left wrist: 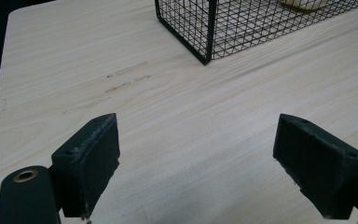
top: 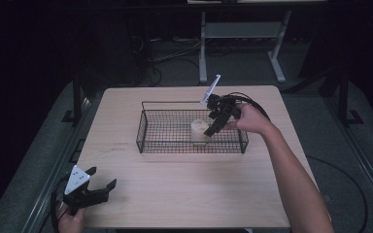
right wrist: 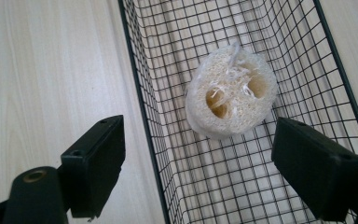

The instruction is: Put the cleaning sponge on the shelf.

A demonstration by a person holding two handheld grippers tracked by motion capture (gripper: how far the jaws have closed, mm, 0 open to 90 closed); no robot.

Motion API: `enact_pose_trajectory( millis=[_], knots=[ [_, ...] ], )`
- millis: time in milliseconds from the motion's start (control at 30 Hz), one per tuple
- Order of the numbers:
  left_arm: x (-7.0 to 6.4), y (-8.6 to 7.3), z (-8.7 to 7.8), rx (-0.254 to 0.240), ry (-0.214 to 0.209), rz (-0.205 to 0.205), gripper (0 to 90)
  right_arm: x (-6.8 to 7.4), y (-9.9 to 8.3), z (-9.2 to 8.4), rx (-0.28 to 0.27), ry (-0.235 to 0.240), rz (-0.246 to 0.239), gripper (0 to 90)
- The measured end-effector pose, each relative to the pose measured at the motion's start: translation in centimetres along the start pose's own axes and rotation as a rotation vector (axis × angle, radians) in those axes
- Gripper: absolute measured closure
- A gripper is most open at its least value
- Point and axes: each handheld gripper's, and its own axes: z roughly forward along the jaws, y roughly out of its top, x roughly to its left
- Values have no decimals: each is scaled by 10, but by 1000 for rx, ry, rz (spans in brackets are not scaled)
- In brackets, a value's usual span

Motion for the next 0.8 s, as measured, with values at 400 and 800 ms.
enact_pose_trajectory(
  millis=[400, 800],
  knots=[
    [-1, 0, 0, 2, 0, 3, 137, 14, -15, -7, -15, 7, -6, 169],
    [-1, 0, 0, 1, 1, 2, 137, 30, -27, -11, -21, 4, -17, 169]
  ],
)
